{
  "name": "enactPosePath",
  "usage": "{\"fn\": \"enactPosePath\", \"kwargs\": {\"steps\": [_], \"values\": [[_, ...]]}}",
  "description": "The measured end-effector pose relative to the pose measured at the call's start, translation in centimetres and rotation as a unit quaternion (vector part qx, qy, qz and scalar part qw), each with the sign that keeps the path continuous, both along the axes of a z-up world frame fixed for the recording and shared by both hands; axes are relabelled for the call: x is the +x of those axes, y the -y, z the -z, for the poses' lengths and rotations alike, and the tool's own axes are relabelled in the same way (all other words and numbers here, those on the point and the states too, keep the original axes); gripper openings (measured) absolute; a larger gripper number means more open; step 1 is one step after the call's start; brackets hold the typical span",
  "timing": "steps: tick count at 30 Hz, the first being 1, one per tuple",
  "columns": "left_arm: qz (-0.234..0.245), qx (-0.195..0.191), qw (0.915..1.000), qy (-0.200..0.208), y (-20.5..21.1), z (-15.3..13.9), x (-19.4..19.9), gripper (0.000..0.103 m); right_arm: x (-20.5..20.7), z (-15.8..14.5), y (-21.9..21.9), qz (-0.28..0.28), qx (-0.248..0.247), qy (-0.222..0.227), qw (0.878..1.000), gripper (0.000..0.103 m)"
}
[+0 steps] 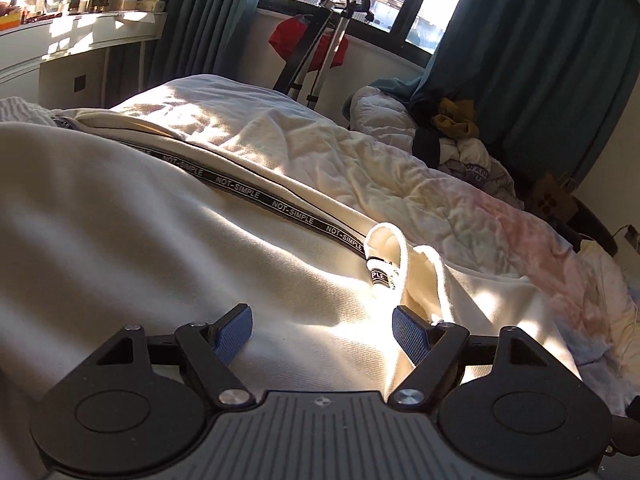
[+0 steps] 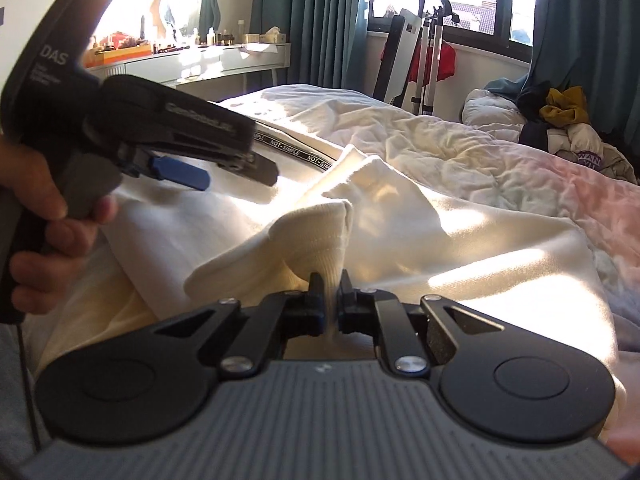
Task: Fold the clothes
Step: 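Grasp the folded sweatpants edge with the left gripper and lift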
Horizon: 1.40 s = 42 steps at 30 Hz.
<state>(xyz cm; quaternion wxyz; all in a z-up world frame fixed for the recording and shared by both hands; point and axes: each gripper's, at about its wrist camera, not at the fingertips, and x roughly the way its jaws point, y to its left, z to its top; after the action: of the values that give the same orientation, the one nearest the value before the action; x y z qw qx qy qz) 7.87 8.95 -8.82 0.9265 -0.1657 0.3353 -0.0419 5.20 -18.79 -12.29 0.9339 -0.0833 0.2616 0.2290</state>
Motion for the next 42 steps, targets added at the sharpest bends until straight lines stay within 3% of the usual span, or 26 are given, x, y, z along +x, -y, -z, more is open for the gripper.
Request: {"fn": "enactPosePath", "kwargs": {"steps": [5,8,10,13,17,23,28,32,34,37,39,42], "values": [[-0.053,-0.015,0.9984,0.007,-3.7,-2.9,-3.9,0.081,-0.5,-0.8,0.4,0.006,0.021,0.000,1.000,0.012],[-0.113,-0.055,0.9920,0.008,-7.0,-4.2,-6.1,0.087,-0.7,-1.5,1.0,0.003,0.045,-0.011,0.999,0.016],[-0.165,-0.088,0.9824,0.001,-9.9,-4.6,-7.7,0.089,-0.9,-2.3,1.8,-0.003,0.079,-0.022,0.997,0.022],[-0.201,-0.140,0.9695,-0.004,-13.8,-4.4,-9.2,0.089,-1.4,-3.7,3.3,-0.007,0.142,-0.029,0.989,0.029],[-0.250,-0.208,0.9453,-0.024,-18.4,-3.1,-9.4,0.089,-1.4,-4.7,5.1,0.013,0.204,-0.022,0.979,0.034],[-0.298,-0.266,0.9157,-0.048,-23.0,-0.2,-7.8,0.089,1.3,-2.4,6.5,0.137,0.163,-0.047,0.976,0.036],[-0.331,-0.313,0.8899,-0.029,-25.4,1.6,-7.4,0.088,4.4,1.5,4.9,0.152,0.126,-0.091,0.976,0.035],[-0.336,-0.313,0.8881,-0.014,-26.1,1.8,-7.1,0.087,3.9,0.8,3.4,0.119,0.126,-0.048,0.984,0.033],[-0.343,-0.316,0.8846,-0.003,-26.3,1.9,-7.0,0.085,3.9,1.3,2.8,0.110,0.100,-0.053,0.987,0.033],[-0.353,-0.295,0.8880,0.008,-26.6,1.5,-6.2,0.082,3.9,1.6,2.8,0.109,0.096,-0.054,0.988,0.033],[-0.370,-0.267,0.8900,0.009,-26.7,0.9,-5.6,0.071,4.0,1.2,3.1,0.111,0.102,-0.058,0.987,0.033],[-0.382,-0.252,0.8888,0.012,-27.2,0.3,-4.8,0.067,2.8,0.6,3.2,0.147,0.079,-0.004,0.986,0.035]]}}
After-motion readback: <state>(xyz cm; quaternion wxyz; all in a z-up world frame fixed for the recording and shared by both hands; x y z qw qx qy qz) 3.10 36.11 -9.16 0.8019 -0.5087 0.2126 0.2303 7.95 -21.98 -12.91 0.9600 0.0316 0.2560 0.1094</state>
